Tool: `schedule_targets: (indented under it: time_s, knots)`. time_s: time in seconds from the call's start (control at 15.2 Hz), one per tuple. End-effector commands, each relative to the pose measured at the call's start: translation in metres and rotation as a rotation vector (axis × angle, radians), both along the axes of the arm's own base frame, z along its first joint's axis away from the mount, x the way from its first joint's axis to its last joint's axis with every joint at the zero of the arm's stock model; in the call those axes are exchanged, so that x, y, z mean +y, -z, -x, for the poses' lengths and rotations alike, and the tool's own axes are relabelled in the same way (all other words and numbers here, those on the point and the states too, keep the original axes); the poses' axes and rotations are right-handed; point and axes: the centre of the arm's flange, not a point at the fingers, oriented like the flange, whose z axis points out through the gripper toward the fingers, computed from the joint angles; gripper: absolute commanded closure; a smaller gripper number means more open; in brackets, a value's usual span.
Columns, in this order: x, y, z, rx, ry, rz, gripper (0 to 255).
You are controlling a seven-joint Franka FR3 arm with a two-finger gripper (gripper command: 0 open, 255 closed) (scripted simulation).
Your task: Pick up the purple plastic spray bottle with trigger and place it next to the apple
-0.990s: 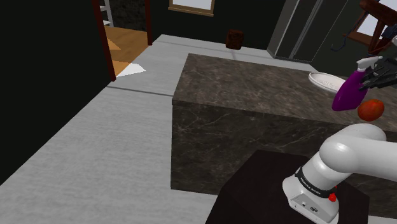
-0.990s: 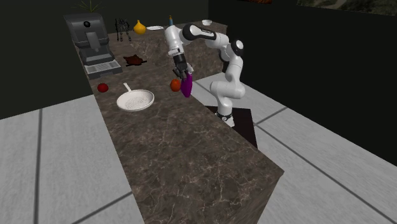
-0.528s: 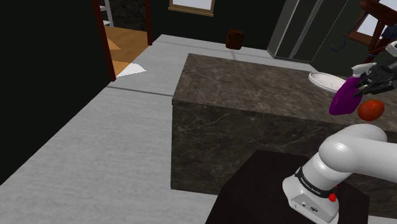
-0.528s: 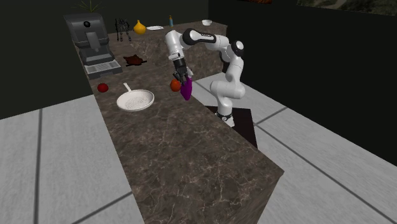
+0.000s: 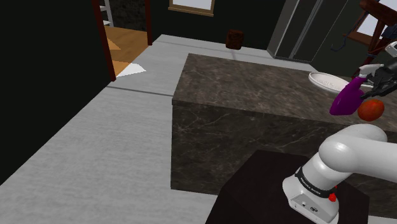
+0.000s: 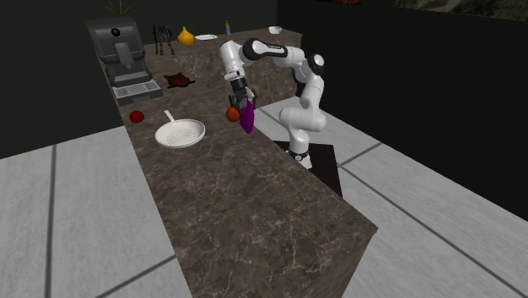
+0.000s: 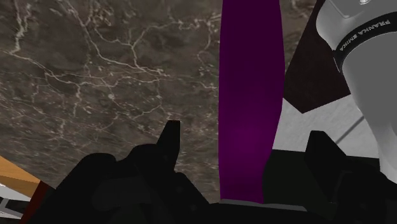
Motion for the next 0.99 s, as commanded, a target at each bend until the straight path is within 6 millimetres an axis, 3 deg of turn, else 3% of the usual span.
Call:
schedule_targets:
  time_s: [0.0,0.13,0.4,0.92]
  knots:
    - [0.0,0.0,0.0,0.001,0.0,-0.001,0]
    - [0.0,0.001,-0.001,0.001,0.0,-0.001,0]
    - [-0.017,-0.042,0.019,0.001,0.0,-0.001,0]
    - [-0.017,-0.042,0.019,0.001,0.0,-0.001,0]
